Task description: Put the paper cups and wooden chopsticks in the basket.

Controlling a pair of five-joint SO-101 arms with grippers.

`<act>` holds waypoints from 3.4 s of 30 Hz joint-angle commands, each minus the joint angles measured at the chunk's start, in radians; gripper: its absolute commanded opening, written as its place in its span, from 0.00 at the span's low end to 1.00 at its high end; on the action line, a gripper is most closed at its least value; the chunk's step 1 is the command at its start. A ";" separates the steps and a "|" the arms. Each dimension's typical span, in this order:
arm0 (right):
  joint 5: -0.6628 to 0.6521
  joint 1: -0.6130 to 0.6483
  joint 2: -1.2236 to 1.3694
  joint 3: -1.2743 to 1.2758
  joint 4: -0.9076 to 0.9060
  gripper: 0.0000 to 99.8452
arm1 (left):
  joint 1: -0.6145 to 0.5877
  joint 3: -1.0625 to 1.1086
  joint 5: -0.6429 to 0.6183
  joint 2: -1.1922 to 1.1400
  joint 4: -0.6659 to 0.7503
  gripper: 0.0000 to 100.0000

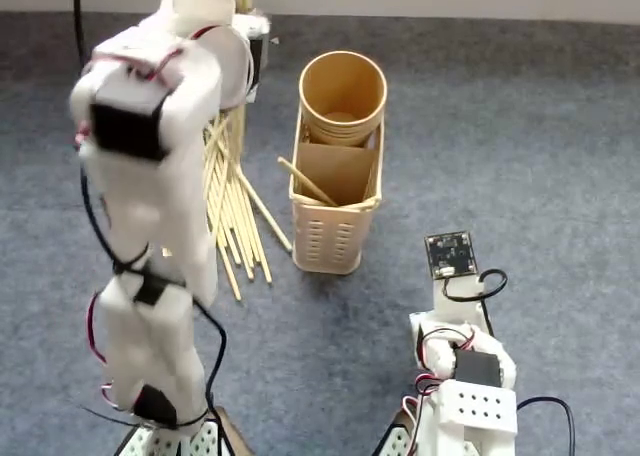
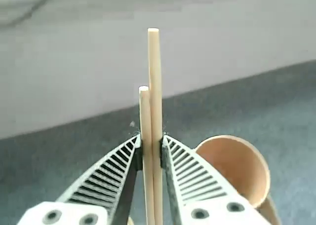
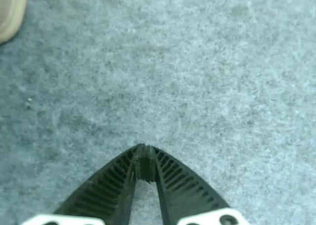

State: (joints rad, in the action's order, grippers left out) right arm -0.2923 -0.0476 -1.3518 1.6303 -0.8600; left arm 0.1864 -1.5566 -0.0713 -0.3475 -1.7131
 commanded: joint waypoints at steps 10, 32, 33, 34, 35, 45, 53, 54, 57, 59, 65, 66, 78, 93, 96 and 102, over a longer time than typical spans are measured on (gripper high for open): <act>-0.009 -0.008 -0.010 -0.004 0.015 0.00 | 0.249 0.214 -0.023 0.177 0.347 0.00; -0.009 -0.008 -0.010 -0.004 0.015 0.00 | 0.262 0.268 -0.158 0.177 0.094 0.01; -0.009 -0.008 -0.010 -0.004 0.015 0.00 | 0.262 0.268 -0.158 0.177 0.092 0.01; -0.009 -0.008 -0.010 -0.004 0.015 0.00 | 0.262 0.268 -0.158 0.177 0.092 0.04; -0.009 -0.008 -0.010 -0.004 0.015 0.00 | 0.262 0.268 -0.158 0.177 0.092 0.07; -0.009 -0.008 -0.010 -0.004 0.015 0.00 | 0.182 0.260 -0.157 0.186 0.094 0.15; -0.009 -0.008 -0.010 -0.004 0.015 0.00 | -0.252 0.309 -0.155 0.156 -0.023 0.15; -0.009 -0.008 -0.010 -0.004 0.015 0.00 | -0.306 0.354 -0.155 0.136 -0.037 0.15; -0.009 -0.008 -0.010 -0.004 0.015 0.00 | -0.394 0.547 -0.051 0.058 -0.040 0.15; -0.011 -0.008 -0.010 -0.004 0.015 0.00 | -0.394 0.708 0.058 -0.015 -0.040 0.15; -0.011 -0.008 -0.010 -0.004 0.015 0.00 | -0.289 0.932 0.247 -0.282 -0.040 0.23; -0.011 -0.008 -0.010 -0.004 0.015 0.00 | -0.274 0.932 0.250 -0.320 -0.038 0.24; -0.011 -0.008 -0.010 -0.004 0.015 0.00 | -0.266 0.803 0.247 -0.581 0.068 0.19; -0.011 -0.008 -0.010 -0.004 0.015 0.00 | -0.283 0.501 0.247 -0.596 -0.052 0.04; -0.011 -0.008 -0.010 -0.004 0.015 0.00 | -0.291 0.467 0.245 -0.550 -0.052 0.04; -0.011 0.018 -0.010 -0.004 0.015 0.00 | -0.282 0.443 0.241 -0.278 -0.052 0.04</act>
State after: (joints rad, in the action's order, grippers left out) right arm -0.2923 -0.0460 -1.3518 1.6303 -0.8600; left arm -0.0913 -1.0687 0.1695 -0.8186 -1.7545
